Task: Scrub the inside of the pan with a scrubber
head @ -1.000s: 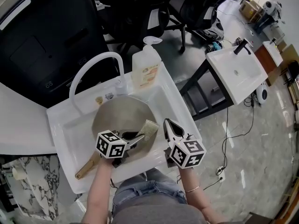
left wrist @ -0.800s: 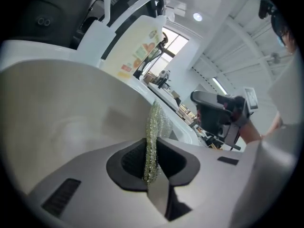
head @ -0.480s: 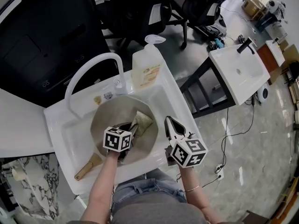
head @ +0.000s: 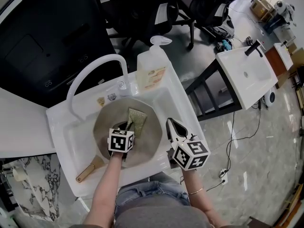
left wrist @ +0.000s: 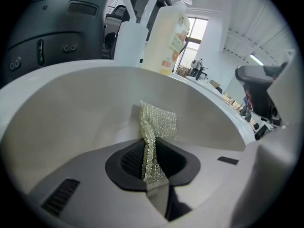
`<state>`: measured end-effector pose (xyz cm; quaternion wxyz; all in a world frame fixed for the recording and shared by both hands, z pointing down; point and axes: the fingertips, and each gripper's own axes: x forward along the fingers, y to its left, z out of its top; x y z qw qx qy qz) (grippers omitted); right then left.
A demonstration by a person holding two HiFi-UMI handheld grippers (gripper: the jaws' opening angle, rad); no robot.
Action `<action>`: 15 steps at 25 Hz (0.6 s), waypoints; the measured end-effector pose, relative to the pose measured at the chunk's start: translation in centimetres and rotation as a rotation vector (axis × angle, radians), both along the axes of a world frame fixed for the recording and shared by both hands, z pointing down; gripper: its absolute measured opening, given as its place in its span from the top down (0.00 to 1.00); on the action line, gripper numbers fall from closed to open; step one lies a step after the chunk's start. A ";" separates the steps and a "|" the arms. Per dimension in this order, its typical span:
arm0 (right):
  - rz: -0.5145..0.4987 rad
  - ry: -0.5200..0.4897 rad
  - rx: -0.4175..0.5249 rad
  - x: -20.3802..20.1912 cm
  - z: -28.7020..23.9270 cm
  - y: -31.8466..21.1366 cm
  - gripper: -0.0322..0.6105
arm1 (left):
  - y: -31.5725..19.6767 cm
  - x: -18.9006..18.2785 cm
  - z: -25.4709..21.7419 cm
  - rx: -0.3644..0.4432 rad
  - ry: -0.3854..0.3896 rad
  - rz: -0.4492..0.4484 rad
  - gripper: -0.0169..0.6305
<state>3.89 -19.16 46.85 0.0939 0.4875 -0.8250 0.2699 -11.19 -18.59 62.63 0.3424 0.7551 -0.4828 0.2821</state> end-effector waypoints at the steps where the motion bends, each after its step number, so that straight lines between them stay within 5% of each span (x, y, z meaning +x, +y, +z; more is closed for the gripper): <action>1: -0.004 0.000 -0.001 -0.1 0.1 0.0 0.93 | -0.1 -0.3 0.0 0.007 -0.026 -0.009 0.88; 15: -0.057 -0.007 0.002 -1.0 0.1 0.5 0.93 | -0.9 -5.0 0.0 0.065 -0.355 -0.065 0.88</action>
